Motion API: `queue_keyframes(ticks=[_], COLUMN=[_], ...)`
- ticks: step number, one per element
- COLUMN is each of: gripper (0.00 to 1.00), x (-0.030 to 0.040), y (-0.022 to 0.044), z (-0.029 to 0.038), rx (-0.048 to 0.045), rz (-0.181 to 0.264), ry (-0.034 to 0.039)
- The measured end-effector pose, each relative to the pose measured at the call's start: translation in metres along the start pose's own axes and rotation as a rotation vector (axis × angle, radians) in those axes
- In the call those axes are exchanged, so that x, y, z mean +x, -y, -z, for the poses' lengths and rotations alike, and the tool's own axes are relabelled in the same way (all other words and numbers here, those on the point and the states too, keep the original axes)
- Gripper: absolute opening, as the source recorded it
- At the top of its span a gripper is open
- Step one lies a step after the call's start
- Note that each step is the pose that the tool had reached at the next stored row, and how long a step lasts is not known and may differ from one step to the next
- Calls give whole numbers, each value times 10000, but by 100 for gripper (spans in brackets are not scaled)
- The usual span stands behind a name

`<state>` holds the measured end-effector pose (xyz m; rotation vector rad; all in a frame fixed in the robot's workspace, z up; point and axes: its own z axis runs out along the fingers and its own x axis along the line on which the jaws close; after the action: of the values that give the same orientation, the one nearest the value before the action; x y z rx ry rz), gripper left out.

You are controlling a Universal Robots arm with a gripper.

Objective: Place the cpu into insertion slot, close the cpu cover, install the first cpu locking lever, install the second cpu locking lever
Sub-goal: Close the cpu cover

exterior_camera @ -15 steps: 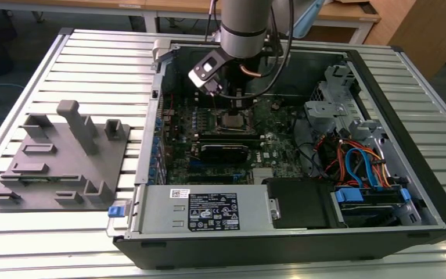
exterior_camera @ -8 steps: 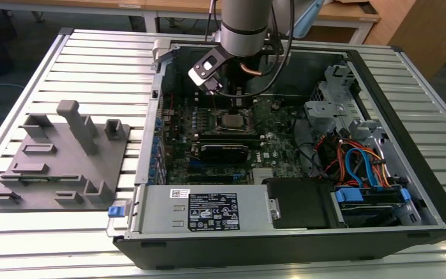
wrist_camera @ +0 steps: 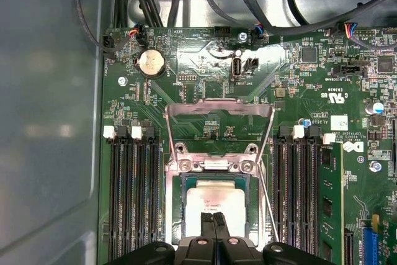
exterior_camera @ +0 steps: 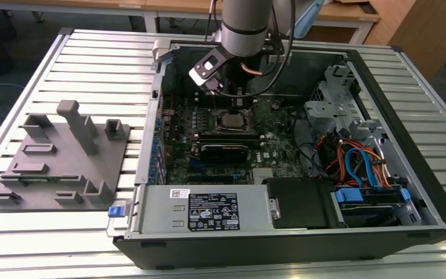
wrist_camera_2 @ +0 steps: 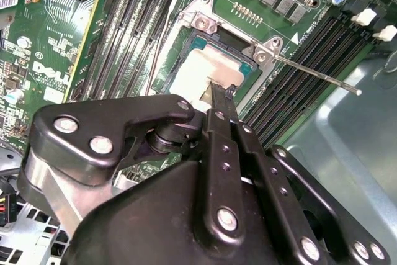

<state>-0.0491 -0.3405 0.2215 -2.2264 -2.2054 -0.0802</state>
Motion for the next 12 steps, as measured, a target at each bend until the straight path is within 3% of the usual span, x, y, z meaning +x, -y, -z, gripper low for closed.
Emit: queue_keyframes(ticks=[12], gripper=[11], x=[3], y=[-23], z=[72], rx=[1], rz=[0], ry=[-2])
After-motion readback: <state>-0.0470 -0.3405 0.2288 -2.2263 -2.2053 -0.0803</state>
